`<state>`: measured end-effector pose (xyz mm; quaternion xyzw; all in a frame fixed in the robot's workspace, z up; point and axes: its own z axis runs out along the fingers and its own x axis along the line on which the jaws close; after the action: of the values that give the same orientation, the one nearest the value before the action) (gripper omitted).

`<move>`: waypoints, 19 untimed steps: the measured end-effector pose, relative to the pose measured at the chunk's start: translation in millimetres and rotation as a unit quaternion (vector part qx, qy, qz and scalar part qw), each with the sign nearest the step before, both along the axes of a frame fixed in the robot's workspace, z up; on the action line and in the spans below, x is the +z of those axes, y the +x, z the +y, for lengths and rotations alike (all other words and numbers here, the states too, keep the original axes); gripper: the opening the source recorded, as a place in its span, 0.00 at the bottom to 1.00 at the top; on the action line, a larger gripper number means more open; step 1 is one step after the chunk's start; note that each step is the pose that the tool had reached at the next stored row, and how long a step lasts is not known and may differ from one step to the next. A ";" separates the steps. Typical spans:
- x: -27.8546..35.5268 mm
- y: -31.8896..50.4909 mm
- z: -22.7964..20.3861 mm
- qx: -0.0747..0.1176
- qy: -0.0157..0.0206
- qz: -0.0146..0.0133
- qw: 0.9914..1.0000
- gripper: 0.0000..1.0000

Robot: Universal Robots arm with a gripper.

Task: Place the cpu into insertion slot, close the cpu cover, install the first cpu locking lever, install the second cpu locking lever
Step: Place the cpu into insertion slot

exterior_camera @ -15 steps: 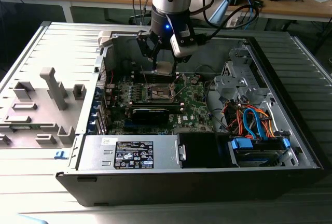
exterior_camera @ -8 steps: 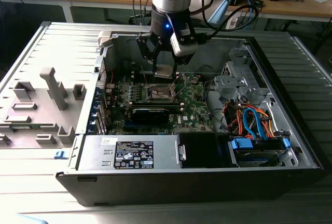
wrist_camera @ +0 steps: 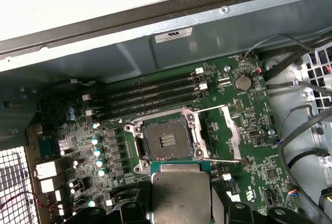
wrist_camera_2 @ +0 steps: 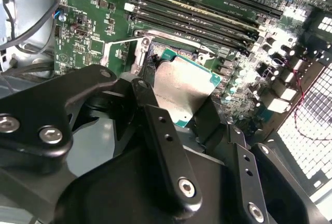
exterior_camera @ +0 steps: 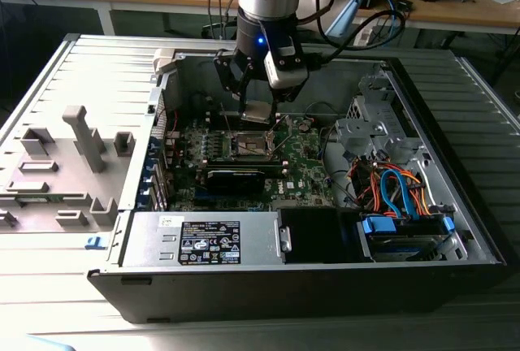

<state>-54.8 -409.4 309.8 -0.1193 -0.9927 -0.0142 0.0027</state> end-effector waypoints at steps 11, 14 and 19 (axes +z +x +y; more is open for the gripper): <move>-0.7 0.0 0.0 -0.040 -0.001 0.000 0.999 0.55; -0.8 0.0 0.0 -0.049 -0.001 0.000 0.999 0.55; -1.0 0.0 0.0 -0.062 -0.001 0.000 0.998 0.55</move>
<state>-54.8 -409.4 308.7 -0.1810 -0.9834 -0.0135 0.0018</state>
